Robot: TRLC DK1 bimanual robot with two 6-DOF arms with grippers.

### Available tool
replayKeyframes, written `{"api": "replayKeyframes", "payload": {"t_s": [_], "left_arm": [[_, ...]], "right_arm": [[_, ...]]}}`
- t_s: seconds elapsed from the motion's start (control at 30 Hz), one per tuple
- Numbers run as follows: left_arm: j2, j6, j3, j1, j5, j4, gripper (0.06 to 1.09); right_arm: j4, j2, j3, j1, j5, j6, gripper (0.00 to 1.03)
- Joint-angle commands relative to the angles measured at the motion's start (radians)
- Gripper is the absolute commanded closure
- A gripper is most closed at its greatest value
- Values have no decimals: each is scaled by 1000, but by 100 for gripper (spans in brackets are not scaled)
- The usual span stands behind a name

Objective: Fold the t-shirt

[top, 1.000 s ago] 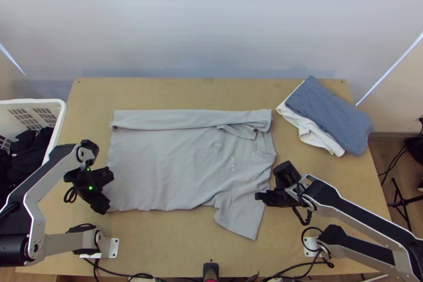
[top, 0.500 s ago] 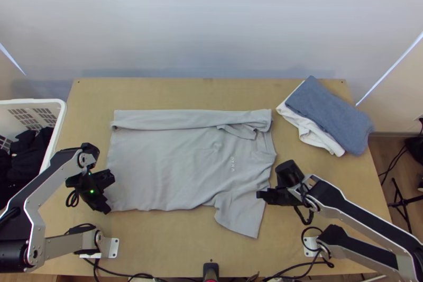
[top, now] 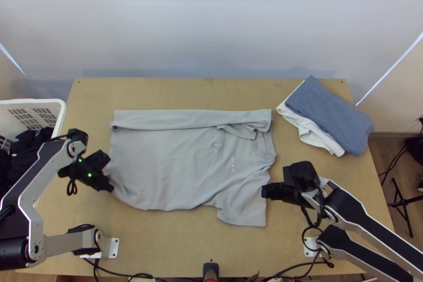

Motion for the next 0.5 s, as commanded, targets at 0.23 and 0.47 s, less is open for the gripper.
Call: {"api": "replayKeyframes", "payload": {"t_s": [0.23, 0.47], "left_arm": [[33, -44, 94, 112, 92, 26, 105], [39, -29, 123, 172, 92, 15, 105]], "right_arm": [[3, -113, -14, -39, 84, -132, 100], [3, -107, -35, -106, 88, -189, 100]]}}
